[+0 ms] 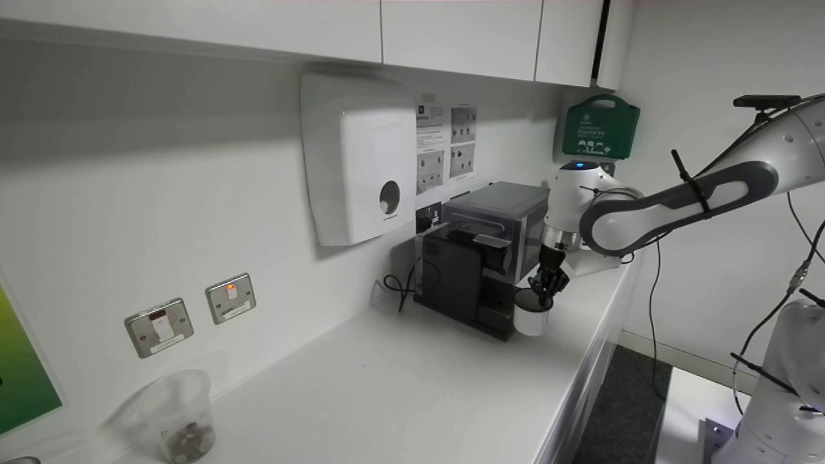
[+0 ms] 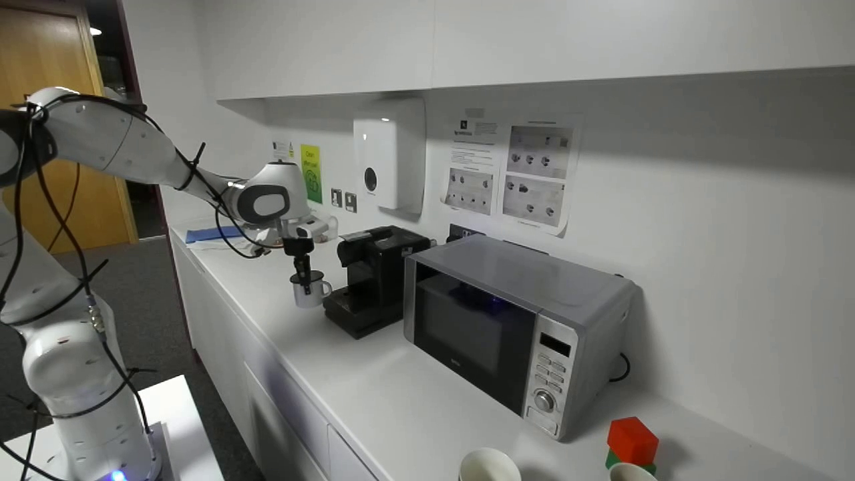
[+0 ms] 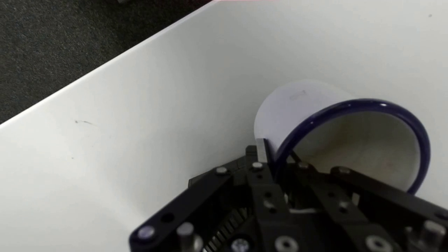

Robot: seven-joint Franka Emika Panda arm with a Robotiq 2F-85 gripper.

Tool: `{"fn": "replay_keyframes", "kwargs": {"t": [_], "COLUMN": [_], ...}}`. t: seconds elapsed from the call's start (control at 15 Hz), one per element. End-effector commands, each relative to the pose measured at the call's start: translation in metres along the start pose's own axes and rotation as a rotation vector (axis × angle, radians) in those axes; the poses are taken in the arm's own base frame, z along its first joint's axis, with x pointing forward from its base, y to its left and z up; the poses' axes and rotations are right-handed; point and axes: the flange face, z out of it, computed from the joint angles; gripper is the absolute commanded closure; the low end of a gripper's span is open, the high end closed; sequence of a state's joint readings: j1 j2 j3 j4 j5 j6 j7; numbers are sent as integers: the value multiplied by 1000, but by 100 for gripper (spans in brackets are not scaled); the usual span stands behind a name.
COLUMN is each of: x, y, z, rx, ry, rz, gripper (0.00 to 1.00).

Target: Put the cup on the coffee maker and then remove it and put it back on the table

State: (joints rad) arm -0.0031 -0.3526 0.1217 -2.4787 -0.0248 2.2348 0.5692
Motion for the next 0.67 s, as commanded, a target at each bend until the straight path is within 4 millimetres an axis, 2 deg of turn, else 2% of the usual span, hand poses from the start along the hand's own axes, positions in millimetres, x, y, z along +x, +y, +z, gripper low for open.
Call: {"fn": "replay_keyframes", "kwargs": {"t": [0.0,0.6], "x": [12,24], "y": [2,11], "z": [-10,-23], "rx": [4,12], "ry": [-17,6], "rz": [-22,1], "gripper": [98,98]}}
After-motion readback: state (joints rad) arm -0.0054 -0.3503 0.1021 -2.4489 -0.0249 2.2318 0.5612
